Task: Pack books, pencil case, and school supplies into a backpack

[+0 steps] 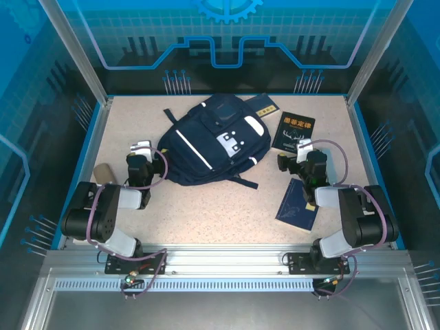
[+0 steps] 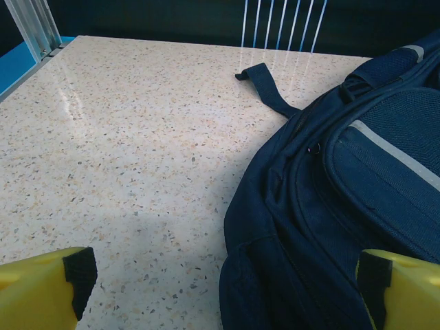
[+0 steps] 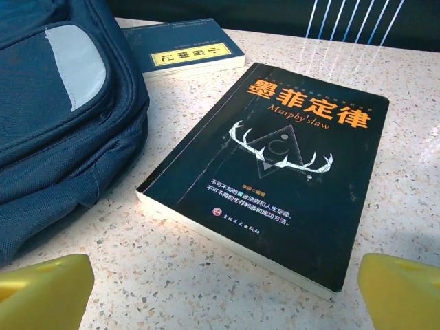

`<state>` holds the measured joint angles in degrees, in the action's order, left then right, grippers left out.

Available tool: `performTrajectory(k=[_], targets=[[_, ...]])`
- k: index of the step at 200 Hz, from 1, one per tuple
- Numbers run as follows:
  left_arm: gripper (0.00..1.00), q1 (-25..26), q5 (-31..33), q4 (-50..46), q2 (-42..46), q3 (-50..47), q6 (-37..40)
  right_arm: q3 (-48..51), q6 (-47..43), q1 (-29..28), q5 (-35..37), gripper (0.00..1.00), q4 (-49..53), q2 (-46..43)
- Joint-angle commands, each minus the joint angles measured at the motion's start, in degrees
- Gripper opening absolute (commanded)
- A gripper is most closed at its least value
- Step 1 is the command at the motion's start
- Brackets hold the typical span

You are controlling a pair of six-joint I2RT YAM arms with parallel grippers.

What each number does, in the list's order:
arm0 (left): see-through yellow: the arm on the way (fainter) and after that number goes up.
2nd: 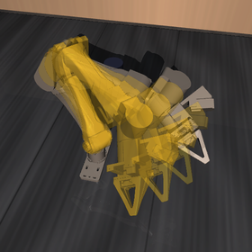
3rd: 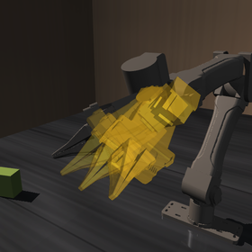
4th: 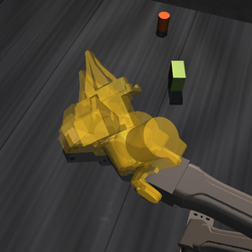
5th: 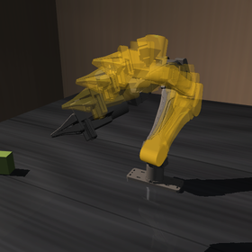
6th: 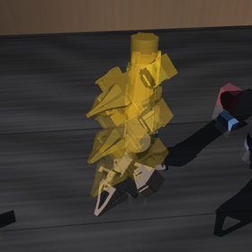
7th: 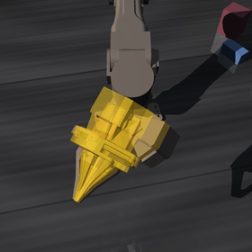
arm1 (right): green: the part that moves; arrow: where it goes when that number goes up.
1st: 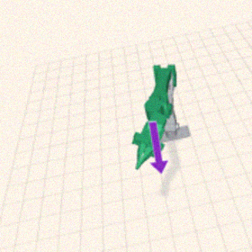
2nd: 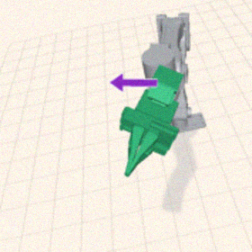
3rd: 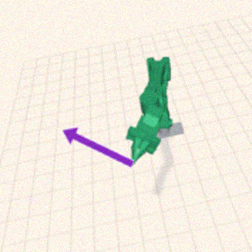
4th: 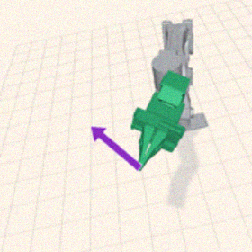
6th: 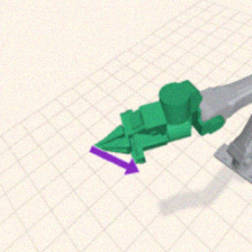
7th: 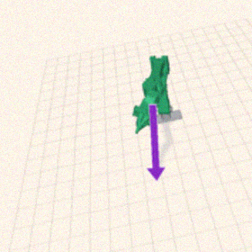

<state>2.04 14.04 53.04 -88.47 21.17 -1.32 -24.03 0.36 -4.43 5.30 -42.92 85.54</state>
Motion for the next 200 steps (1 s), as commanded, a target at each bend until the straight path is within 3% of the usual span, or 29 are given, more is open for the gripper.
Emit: performTrajectory(k=[1,135,167,200], targets=[[0.99,0.15,-1.21,1.56,-0.57,-0.08,0.78,-0.61,-0.54,0.83,-0.91,1.0,-0.5,0.64],[0.99,0.02,-2.97,2.55,-0.4,-0.7,1.31,-0.58,-0.53,1.09,-1.53,1.0,-0.69,0.55],[0.99,0.07,-0.76,3.24,4.32,-3.2,0.73,-2.7,-1.19,0.13,0.02,1.0,8.21,-6.35],[0.99,0.15,-0.01,-6.83,16.49,-3.08,0.0,-6.07,3.28,-0.31,4.84,1.0,21.02,-17.46]])
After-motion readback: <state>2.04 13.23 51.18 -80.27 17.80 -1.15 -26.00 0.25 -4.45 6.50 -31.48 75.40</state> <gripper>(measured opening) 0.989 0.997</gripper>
